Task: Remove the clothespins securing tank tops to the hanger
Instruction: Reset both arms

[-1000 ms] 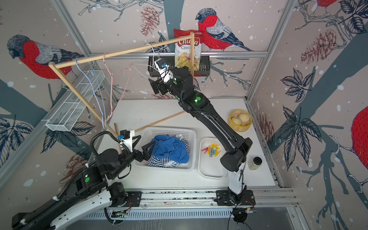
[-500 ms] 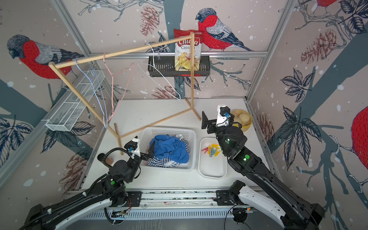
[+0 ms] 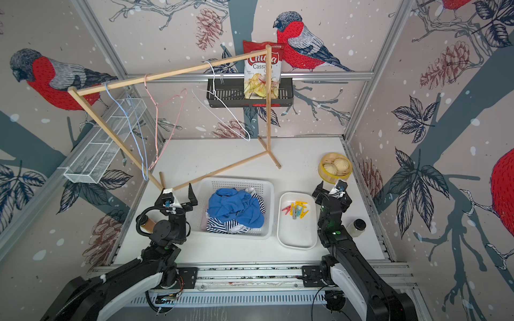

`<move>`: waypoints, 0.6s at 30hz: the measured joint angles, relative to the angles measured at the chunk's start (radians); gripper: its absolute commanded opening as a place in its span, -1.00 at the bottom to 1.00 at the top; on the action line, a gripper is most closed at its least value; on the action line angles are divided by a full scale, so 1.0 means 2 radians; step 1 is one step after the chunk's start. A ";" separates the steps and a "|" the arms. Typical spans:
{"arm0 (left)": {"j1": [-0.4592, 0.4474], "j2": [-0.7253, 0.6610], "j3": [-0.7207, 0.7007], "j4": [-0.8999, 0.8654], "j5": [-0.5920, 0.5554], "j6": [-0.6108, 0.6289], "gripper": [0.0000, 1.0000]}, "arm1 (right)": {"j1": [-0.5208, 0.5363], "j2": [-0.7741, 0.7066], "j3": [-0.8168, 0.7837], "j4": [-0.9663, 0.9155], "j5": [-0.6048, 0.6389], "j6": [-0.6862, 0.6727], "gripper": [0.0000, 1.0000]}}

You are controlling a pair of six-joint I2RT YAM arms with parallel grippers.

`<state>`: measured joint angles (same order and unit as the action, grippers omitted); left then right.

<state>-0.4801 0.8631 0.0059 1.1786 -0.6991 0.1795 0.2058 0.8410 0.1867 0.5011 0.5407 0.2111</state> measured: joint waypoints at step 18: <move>0.174 0.346 0.046 0.146 0.140 -0.062 0.94 | -0.059 0.343 -0.027 0.448 -0.096 -0.070 1.00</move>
<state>-0.1322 1.5555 0.0971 1.4704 -0.4198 0.0555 0.0879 1.5276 0.1318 1.3972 0.3485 0.0711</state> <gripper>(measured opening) 0.974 0.999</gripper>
